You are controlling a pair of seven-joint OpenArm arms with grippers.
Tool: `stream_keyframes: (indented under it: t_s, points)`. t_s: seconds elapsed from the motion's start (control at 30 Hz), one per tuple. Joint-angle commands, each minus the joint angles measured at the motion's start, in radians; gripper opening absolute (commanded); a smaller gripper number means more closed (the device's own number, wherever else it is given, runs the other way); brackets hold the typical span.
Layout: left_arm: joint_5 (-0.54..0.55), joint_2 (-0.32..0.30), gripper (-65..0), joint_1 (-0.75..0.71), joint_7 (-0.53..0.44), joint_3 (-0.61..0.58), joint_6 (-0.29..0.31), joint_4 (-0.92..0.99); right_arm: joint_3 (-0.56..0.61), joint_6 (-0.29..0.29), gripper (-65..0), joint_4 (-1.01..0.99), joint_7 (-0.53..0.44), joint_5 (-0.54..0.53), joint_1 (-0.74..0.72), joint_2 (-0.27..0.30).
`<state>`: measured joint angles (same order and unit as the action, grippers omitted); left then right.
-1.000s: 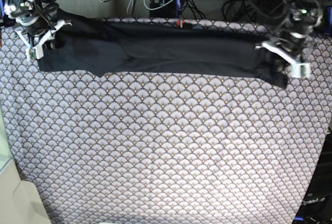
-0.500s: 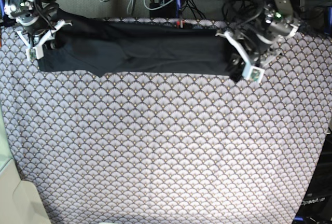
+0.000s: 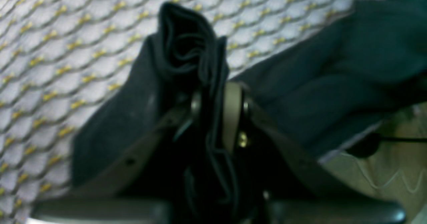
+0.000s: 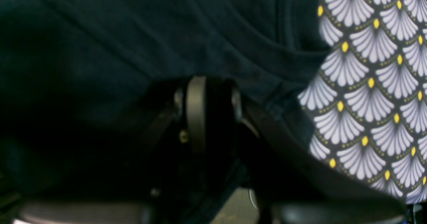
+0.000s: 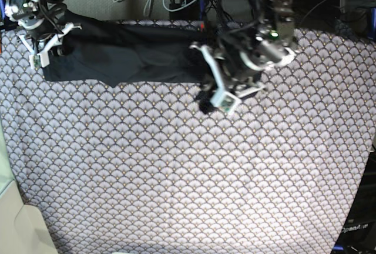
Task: Fold the T-shirt properly
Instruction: 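Lift the strip's end with the left gripper and fold it toward the right gripper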
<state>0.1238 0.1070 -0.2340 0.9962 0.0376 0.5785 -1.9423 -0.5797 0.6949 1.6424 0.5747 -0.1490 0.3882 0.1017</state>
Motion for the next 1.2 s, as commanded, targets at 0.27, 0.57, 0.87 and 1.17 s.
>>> stream_keyframes:
  t_s: [0.27,0.57,0.87,1.17]
  points:
    - [0.018,-0.083,-65.0,0.000,-0.017,-0.150,-0.084,-0.016,-0.001,0.003,-56.2,0.012,-0.003,-0.005,-0.001,0.007]
    - [0.026,-0.103,-65.0,0.002,-0.026,-0.241,-0.131,0.040,-0.001,0.003,-56.2,0.008,0.003,-0.005,-0.019,0.005]
    - [0.018,-0.066,-65.0,0.020,-0.030,-0.302,-0.131,0.162,-0.001,0.003,-56.2,0.008,0.003,-0.005,-0.019,0.005]
    - [0.020,-0.022,-65.0,0.023,-0.032,-0.301,-0.131,0.156,-0.001,0.003,-56.2,0.008,0.003,-0.005,-0.016,0.005]
